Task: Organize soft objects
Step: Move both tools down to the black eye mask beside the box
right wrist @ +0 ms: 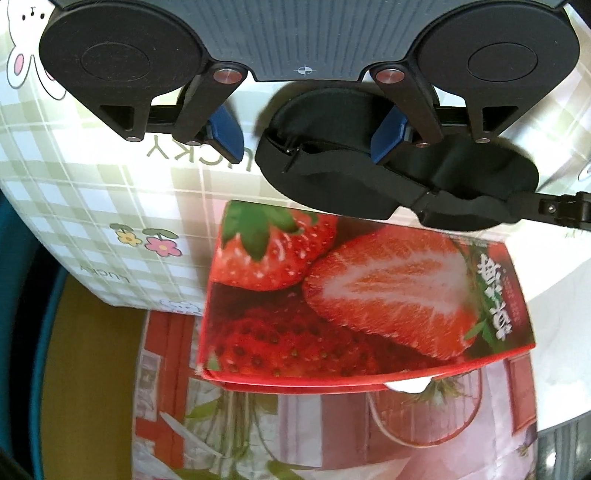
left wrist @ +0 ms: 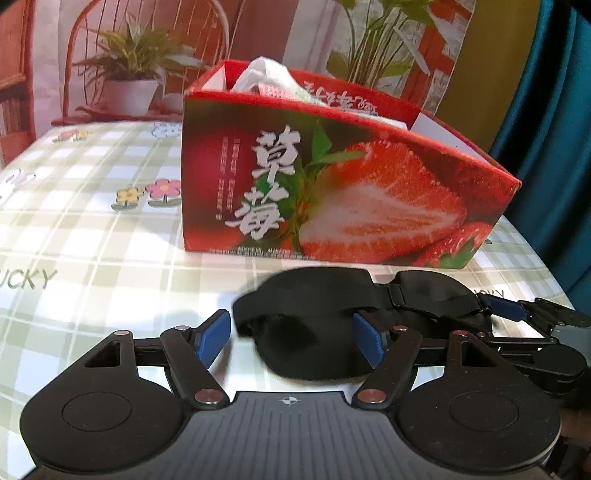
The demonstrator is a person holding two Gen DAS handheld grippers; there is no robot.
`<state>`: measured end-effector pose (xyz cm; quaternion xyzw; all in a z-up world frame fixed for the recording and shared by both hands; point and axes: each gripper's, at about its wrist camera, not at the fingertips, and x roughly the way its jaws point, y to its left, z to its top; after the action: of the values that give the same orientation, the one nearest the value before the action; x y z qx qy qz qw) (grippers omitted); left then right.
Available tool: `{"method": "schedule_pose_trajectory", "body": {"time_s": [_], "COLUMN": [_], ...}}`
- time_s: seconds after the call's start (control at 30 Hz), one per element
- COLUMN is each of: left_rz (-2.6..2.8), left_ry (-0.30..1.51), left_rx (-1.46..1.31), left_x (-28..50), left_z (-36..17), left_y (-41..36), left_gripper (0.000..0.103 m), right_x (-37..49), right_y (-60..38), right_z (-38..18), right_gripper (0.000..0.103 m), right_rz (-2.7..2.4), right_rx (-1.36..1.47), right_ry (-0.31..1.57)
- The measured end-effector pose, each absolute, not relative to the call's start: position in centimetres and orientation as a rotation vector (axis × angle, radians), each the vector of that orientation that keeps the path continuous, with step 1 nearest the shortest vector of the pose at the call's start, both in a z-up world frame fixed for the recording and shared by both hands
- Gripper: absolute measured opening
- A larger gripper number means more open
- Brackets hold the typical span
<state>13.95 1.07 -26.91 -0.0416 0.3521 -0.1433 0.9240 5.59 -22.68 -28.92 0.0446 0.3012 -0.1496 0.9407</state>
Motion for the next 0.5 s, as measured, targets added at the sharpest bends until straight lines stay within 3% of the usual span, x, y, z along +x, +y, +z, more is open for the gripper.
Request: {"method": "schedule_pose_trajectory", "body": {"time_s": [0.5], "left_rz": [-0.250], "left_ry": [0.736], "left_rx": [-0.125], "left_x": [14.43], "left_z": [-27.50], "left_y": [1.91], "left_gripper": [0.075], "right_x": [5.81], "right_y": [-21.59], "right_z": [-29.04], "right_gripper": [0.070], "right_rz": [-0.184], "right_rx": [0.038], "right_ry": [0.614]}}
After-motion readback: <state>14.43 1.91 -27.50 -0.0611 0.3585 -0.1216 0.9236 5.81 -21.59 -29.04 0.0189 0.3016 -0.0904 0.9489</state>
